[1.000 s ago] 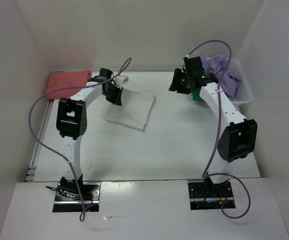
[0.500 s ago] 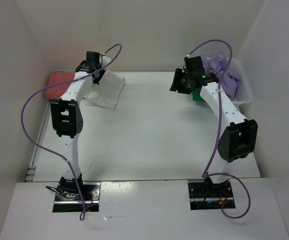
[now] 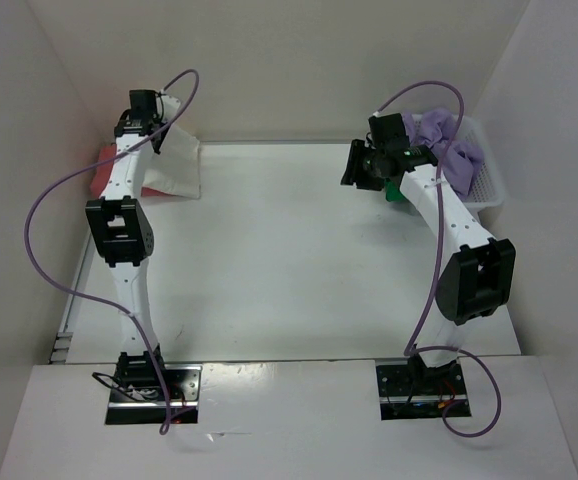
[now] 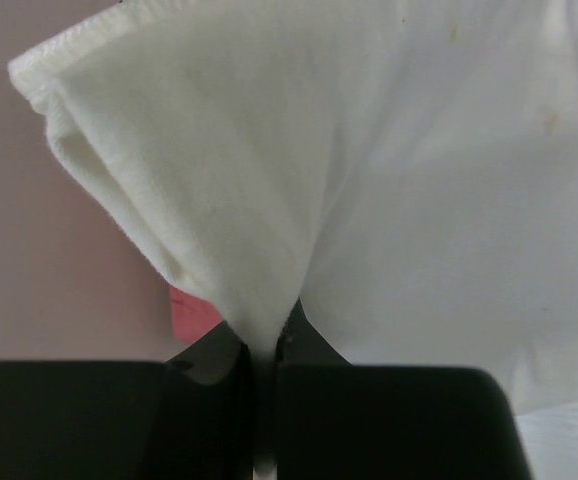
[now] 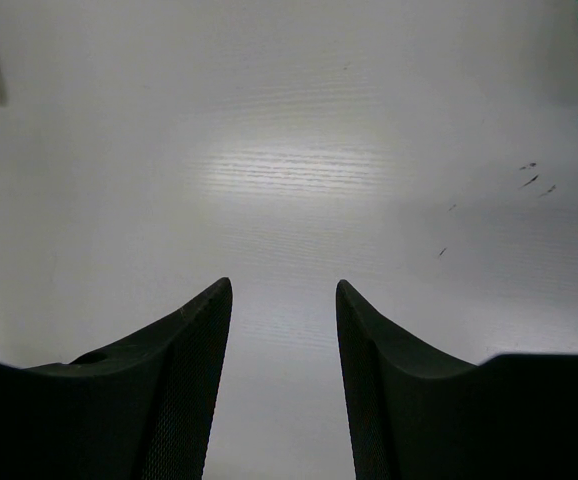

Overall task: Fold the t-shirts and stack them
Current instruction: Put the neatly folded tshirt into the corner of the board with the left arm

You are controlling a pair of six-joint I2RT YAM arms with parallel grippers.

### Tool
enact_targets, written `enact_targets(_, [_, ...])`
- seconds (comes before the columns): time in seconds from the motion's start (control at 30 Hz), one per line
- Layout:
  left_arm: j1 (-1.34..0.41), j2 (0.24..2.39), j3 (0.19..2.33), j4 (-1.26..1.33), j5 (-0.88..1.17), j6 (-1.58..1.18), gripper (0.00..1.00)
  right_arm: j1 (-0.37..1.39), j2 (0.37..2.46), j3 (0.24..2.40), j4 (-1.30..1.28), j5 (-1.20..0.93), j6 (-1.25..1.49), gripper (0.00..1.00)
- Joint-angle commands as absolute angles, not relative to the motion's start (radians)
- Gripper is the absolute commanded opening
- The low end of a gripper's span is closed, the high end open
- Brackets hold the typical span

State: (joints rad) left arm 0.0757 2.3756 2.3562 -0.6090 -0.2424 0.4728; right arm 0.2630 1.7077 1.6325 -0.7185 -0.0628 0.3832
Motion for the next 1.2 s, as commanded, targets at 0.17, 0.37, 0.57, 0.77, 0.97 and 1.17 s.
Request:
enact_targets(0.17, [0.152, 2.431, 2.488, -0.64, -0.212, 0.492, 0.0, 0.256, 1.706, 1.684, -0.741, -0.055, 0.368, 0.52])
enact_targets(0.37, [0.183, 2.484, 2.609, -0.698, -0.183, 0.482, 0.0, 0.256, 1.724, 1.694, -0.752, -0.064, 0.368, 0.52])
enact_targets(0.57, [0.193, 2.611, 2.793, -0.767, -0.218, 0.491, 0.0, 0.256, 1.752, 1.712, -0.77, -0.074, 0.359, 0.53])
enact_targets(0.77, [0.238, 2.786, 3.102, -0.936, -0.241, 0.473, 0.0, 0.256, 1.763, 1.732, -0.781, -0.083, 0.35, 0.57])
enact_targets(0.97, [0.296, 2.836, 3.137, -0.925, -0.314, 0.437, 0.57, 0.265, 1.793, 1.773, -0.799, -0.103, 0.35, 0.58])
enact_targets(1.17, [0.357, 2.858, 3.137, -0.916, -0.344, 0.437, 0.69, 0.275, 1.802, 1.793, -0.808, -0.103, 0.341, 0.59])
